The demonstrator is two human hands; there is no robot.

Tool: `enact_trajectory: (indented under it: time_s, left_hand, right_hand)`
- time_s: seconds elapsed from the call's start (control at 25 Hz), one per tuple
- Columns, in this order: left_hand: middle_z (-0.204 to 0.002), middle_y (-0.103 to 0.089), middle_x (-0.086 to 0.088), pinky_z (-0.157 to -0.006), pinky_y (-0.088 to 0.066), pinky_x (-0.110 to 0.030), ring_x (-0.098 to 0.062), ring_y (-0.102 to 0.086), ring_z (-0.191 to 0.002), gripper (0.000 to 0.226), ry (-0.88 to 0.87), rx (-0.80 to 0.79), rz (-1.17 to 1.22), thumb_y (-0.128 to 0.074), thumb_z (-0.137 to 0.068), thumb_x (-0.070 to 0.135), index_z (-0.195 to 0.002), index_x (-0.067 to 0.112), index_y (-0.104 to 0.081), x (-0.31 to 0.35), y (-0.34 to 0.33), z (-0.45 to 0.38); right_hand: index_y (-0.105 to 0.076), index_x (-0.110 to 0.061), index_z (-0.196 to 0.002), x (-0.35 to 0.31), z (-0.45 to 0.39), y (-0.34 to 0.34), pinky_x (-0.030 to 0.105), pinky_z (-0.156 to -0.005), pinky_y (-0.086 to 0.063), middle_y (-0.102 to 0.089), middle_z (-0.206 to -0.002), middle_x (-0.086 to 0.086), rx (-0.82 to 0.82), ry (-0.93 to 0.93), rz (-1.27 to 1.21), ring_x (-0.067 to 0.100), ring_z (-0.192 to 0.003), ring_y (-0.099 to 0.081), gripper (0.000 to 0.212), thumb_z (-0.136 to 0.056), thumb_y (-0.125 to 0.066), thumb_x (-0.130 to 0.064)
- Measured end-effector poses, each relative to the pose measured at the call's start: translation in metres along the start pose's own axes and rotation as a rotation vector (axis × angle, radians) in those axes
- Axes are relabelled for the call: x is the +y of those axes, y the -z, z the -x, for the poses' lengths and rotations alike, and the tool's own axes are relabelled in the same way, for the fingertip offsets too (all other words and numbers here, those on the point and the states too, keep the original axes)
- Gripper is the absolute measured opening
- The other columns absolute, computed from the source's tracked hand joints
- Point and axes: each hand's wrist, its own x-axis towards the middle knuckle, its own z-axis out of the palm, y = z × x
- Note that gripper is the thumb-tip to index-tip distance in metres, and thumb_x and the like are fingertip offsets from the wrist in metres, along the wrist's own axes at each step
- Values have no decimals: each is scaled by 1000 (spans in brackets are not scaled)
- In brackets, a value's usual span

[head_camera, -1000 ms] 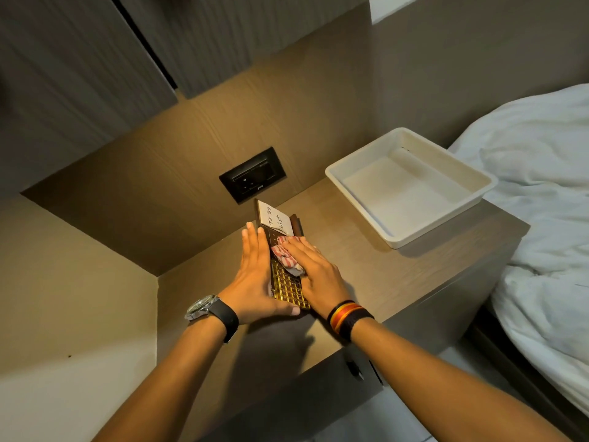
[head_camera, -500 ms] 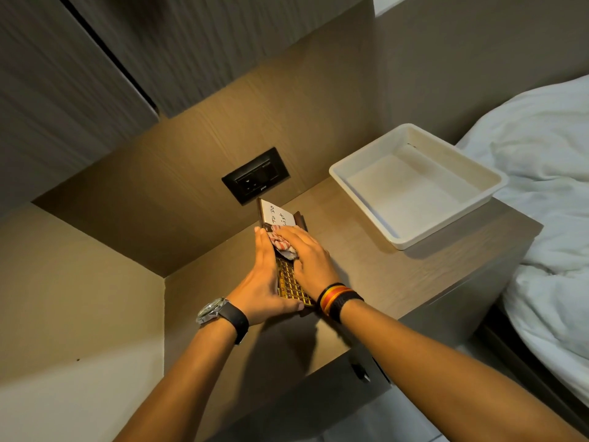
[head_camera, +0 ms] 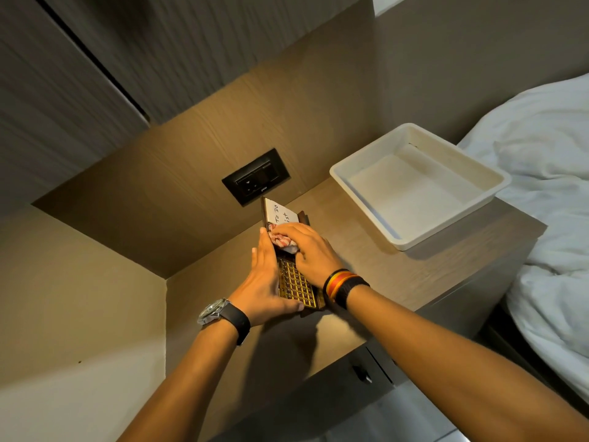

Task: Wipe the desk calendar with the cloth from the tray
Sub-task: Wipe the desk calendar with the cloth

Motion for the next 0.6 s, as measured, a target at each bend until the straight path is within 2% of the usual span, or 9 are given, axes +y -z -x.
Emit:
enact_trajectory:
  time_s: [0.08, 0.24, 0.4, 0.48, 0.6]
  left_hand:
    - [-167, 33, -11, -127, 13, -44, -26, 28, -155, 150, 4, -11, -31, -89, -74, 32, -145, 17, 42, 0, 1, -1]
    - [-165, 37, -12, -124, 21, -40, -27, 29, -155, 148, -14, -12, -62, -88, -75, 35, -153, 9, 34, -1, -1, 2]
    - [-162, 40, -14, -116, 33, -49, -31, 37, -151, 150, 27, 7, -215, -84, -74, 50, -150, 7, 38, 2, -2, -4]
    - [-162, 40, -16, -116, 33, -50, -33, 41, -148, 149, 46, 8, -236, -82, -74, 54, -151, 7, 37, 2, -2, -4]
    - [-163, 39, -17, -120, 29, -49, -32, 41, -148, 147, 19, 8, -213, -82, -75, 53, -149, 12, 38, 1, -3, 0]
  right_hand:
    - [-58, -20, -142, -8, -11, -1, 35, -117, -41, -59, -143, 2, 24, -30, -18, 16, -138, -49, 56, -92, -52, 5]
    - [-54, -25, -144, 7, 24, -8, 23, -117, -31, -56, -146, -2, -19, 13, -22, 9, -140, -45, 61, -90, -52, 3]
    - [-56, -23, -144, 8, 8, -10, 33, -118, -39, -58, -145, -1, 115, -135, -15, 14, -138, -48, 65, -87, -50, 10]
    - [-56, -24, -144, 3, 13, -17, 32, -118, -38, -58, -145, -1, 136, -139, -6, 14, -139, -48, 64, -88, -49, 7]
    - [-52, -29, -145, 15, 37, -17, 30, -118, -38, -56, -146, -5, 79, -60, 5, 10, -139, -47, 66, -87, -50, 2]
